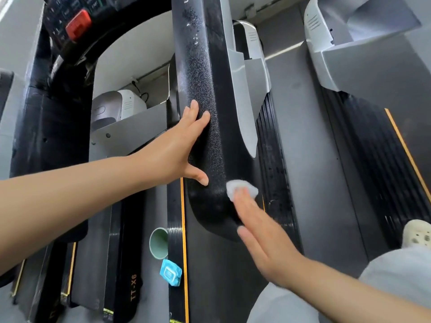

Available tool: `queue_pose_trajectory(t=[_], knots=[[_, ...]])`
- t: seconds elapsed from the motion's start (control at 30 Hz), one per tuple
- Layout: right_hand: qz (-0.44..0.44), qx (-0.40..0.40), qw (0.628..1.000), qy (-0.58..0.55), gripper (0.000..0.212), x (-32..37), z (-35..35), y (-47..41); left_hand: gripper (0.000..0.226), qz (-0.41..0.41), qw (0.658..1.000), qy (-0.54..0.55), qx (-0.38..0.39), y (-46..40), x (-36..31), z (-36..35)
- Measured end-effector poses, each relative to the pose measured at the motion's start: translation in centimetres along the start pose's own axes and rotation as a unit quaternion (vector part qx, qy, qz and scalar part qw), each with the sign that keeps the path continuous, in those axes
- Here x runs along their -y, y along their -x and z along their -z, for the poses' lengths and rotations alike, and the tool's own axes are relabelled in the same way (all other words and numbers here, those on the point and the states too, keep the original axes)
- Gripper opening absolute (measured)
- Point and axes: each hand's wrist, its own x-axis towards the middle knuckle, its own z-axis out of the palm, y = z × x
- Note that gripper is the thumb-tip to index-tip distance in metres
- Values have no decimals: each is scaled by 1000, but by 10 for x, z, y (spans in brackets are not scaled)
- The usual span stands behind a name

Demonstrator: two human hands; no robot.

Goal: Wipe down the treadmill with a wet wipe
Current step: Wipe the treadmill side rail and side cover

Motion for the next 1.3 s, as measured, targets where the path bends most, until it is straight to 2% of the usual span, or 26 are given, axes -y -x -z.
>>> queue_pose_trajectory(t=[0.07,0.13,0.23,0.33,0.4,0.43,0.5,0.53,0.57,0.67,0.83,0.93,0.97,1.0,1.07,1.1,1.13,1.17,1.23,1.27,1.3], knots=[[-50,78,994,51,57,-9,-10,36,131,-3,1000,-5,-4,0,1,-1],[-101,88,990,35,55,-20,-13,34,131,-4,1000,-4,-7,-1,2,-2],[-149,-64,984,-69,45,-39,-1,-20,131,-9,1000,-11,-8,-2,3,-2],[-155,-91,977,-114,46,-34,17,-65,129,-8,998,-64,-7,1,4,0],[-121,-93,981,-120,55,-23,13,-58,111,-37,991,-97,-82,0,7,0],[-104,-68,986,-114,63,-19,7,-48,97,-58,985,-99,-130,-3,9,1],[-34,-19,996,-76,55,-13,-1,-21,75,-108,974,-98,-175,-17,11,5],[-19,-22,996,-81,51,-19,-1,-18,66,-135,967,-111,-183,-27,12,7],[-38,-38,994,-99,46,-24,5,-28,58,-159,960,-125,-195,-37,12,8],[-173,-110,963,-175,38,-40,30,-74,46,-194,939,-140,-246,-65,11,10],[-80,-56,984,-150,45,-29,34,-83,36,-175,920,-117,-331,-99,12,15],[-158,-74,962,-212,35,-43,53,-106,34,-149,916,-97,-361,-116,21,31],[-183,-70,953,-233,37,-44,59,-116,35,-138,914,-91,-370,-122,25,37],[-168,-73,957,-226,44,-44,58,-131,35,-125,913,-83,-379,-127,28,42],[-110,-74,976,-171,74,-41,45,-153,36,-104,910,-65,-396,-138,33,49],[-118,-93,976,-158,94,-43,40,-159,36,-98,909,-57,-402,-142,33,49],[-137,-93,972,-164,100,-47,40,-162,36,-98,908,-50,-404,-146,32,48],[-135,-85,972,-170,86,-53,41,-160,35,-106,908,-45,-403,-149,31,46],[-139,-54,970,-190,44,-55,54,-153,33,-133,907,-37,-397,-154,29,41],[-148,-50,964,-213,34,-53,63,-148,32,-144,906,-34,-397,-155,29,40],[-148,-49,963,-222,32,-51,66,-145,32,-150,904,-31,-399,-156,30,40]])
